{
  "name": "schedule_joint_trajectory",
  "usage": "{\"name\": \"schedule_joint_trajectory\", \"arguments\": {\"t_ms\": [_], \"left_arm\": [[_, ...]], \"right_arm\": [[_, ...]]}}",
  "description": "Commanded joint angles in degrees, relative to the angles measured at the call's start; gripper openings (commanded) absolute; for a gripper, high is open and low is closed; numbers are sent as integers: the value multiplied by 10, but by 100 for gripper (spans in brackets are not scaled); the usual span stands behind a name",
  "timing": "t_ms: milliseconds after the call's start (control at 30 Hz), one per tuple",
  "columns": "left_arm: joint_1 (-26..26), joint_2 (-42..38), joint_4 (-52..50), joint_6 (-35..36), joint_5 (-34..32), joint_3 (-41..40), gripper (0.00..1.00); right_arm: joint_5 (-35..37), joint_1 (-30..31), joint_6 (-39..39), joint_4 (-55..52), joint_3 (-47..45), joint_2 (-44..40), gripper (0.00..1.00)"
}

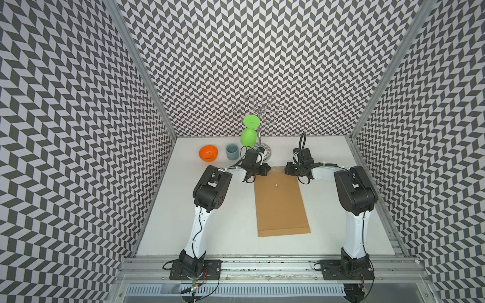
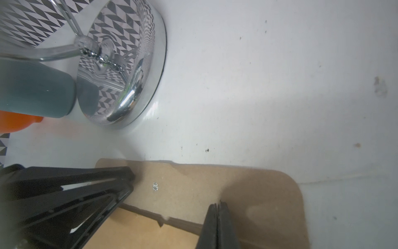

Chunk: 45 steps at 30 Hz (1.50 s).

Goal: Open the file bag
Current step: Place the file bag at the center of the board, then reset both arms

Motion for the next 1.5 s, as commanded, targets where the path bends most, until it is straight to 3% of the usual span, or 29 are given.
{"name": "schedule_joint_trajectory", "arguments": {"t_ms": [0,333,833,900,1200,1333,1467], "left_arm": [[5,-21,-50,-5,-4,8,19],[13,-81,-50,-11,8,-7,20],[17,-264,-89,1,-11,9,28],[16,-292,-92,6,-21,2,29],[19,-450,-78,48,-108,-97,34],[20,-545,-41,69,-138,-171,40],[20,-652,10,89,-195,-257,50]], "right_arm": [[10,-7,-1,-50,12,23,0],[9,-7,1,-68,34,16,0],[5,-7,-4,-115,116,-26,3],[2,-6,-7,-113,119,-44,8],[-6,-5,-17,-93,120,-186,54],[10,-5,-19,-62,73,-276,66],[70,-4,-7,-17,-20,-386,69]]}}
